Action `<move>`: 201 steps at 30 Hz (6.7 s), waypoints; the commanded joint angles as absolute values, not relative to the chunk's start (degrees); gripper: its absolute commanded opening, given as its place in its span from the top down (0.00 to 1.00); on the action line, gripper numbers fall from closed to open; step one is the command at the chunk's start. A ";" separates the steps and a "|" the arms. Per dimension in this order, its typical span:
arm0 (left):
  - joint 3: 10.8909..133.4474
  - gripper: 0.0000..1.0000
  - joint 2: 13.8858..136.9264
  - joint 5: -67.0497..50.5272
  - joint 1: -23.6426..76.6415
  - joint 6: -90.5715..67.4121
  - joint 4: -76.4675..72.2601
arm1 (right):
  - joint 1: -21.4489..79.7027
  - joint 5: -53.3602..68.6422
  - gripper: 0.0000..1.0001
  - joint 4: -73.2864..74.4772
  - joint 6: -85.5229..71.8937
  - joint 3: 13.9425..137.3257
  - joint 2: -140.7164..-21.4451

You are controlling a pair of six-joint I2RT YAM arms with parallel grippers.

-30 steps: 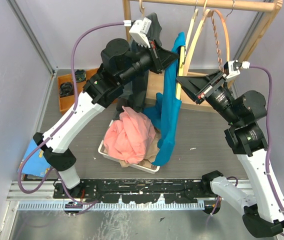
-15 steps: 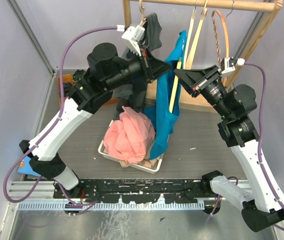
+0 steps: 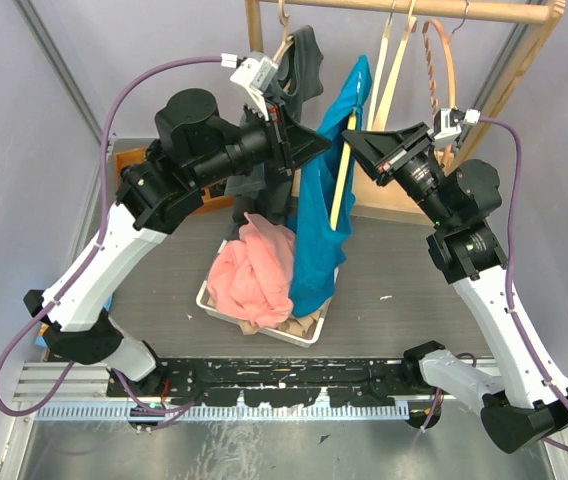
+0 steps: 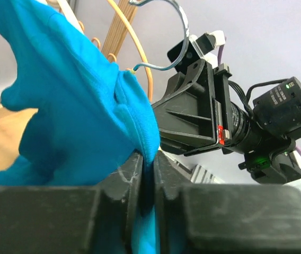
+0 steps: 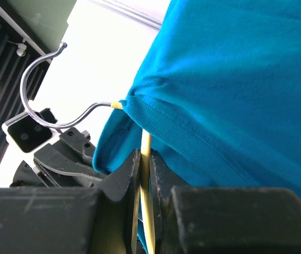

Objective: Remove the t-shirt from the hanger

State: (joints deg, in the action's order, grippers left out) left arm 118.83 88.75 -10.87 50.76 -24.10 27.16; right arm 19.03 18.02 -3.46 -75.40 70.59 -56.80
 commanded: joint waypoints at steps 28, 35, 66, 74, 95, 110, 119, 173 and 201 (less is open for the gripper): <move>97.01 0.35 67.95 -8.23 51.40 -27.35 35.43 | 19.06 3.83 0.99 -10.13 -75.93 88.29 -68.37; 93.45 0.35 69.10 -5.09 54.99 -26.70 36.08 | 19.07 1.74 0.99 -11.33 -77.63 89.41 -70.14; 91.42 0.45 74.80 7.49 58.23 -24.79 29.62 | 19.02 -1.56 0.99 -14.72 -81.44 95.29 -73.43; 89.64 0.76 73.62 8.32 58.22 -25.14 29.10 | 19.07 -2.02 0.99 -14.11 -81.21 95.36 -72.64; 82.90 1.00 60.93 9.88 58.20 -24.47 38.72 | 19.03 -3.62 0.99 -13.67 -81.99 96.75 -74.09; 76.84 1.00 55.99 10.14 58.27 -27.54 42.66 | 19.03 -2.54 0.99 -16.35 -85.45 97.33 -76.15; 81.49 1.00 58.15 13.67 58.19 -26.36 41.96 | 19.06 2.35 1.00 -16.80 -85.05 93.65 -73.63; 135.47 1.00 81.25 6.58 57.90 -21.14 24.26 | 19.04 30.62 0.99 -7.36 -78.52 88.34 -61.52; 116.54 0.87 80.33 9.71 57.86 -22.91 30.41 | 19.07 42.91 0.99 -0.65 -76.42 84.18 -57.38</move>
